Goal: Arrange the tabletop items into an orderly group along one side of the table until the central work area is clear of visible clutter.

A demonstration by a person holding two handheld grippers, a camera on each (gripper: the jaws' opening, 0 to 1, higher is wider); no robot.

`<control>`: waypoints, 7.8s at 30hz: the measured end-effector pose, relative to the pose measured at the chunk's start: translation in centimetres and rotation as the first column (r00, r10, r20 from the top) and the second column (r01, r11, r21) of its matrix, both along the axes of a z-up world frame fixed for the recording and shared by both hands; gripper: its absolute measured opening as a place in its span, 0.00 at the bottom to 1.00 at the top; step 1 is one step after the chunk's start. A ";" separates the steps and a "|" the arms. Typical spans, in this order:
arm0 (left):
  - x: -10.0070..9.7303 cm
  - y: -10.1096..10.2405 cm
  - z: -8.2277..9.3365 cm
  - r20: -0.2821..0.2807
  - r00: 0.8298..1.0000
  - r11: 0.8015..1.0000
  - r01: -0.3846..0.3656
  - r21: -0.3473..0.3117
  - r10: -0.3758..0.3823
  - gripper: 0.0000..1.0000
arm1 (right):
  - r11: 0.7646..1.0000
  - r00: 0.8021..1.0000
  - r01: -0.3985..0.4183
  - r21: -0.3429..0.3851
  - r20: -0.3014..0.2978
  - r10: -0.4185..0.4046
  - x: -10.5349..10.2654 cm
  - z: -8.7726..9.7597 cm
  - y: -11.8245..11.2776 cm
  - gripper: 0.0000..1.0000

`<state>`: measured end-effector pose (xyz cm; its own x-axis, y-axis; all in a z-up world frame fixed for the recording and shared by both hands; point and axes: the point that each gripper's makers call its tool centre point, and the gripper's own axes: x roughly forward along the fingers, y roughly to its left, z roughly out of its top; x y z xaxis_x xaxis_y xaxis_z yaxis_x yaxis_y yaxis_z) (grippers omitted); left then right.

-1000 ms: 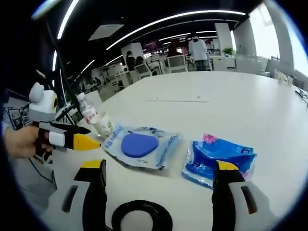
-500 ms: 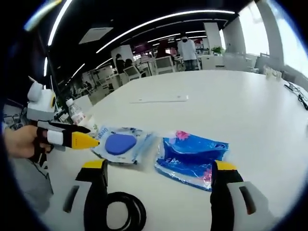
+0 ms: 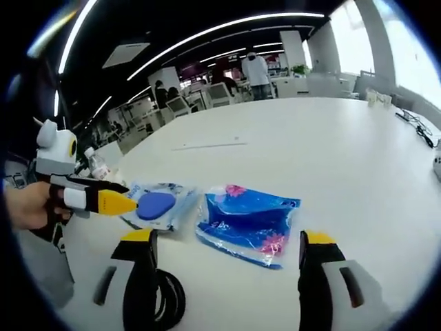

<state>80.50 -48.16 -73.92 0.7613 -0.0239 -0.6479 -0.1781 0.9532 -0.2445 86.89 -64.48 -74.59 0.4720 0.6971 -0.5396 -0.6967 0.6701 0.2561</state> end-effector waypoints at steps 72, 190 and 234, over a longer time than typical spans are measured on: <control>6.9 -7.5 -4.1 -0.031 0.988 0.989 0.149 0.008 -0.149 0.17 | 0.998 0.996 0.064 0.010 -0.059 -0.063 4.7 -4.7 -3.5 0.04; -4.0 0.3 0.7 -0.039 0.999 0.994 0.019 0.105 -0.015 0.77 | 1.000 1.000 -0.010 -0.026 -0.009 0.010 -1.7 -1.3 -0.5 0.72; -8.3 -4.1 -2.1 -0.068 0.993 0.995 0.092 -0.038 -0.094 0.68 | 0.991 0.991 -0.133 -0.015 -0.023 0.133 -9.8 -2.0 1.2 0.66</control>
<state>72.21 -52.26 -75.97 0.7077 -0.1160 -0.6969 -0.1068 0.9575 -0.2679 77.12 -63.27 -76.61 0.3637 0.7438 -0.5608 -0.7745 0.5759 0.2616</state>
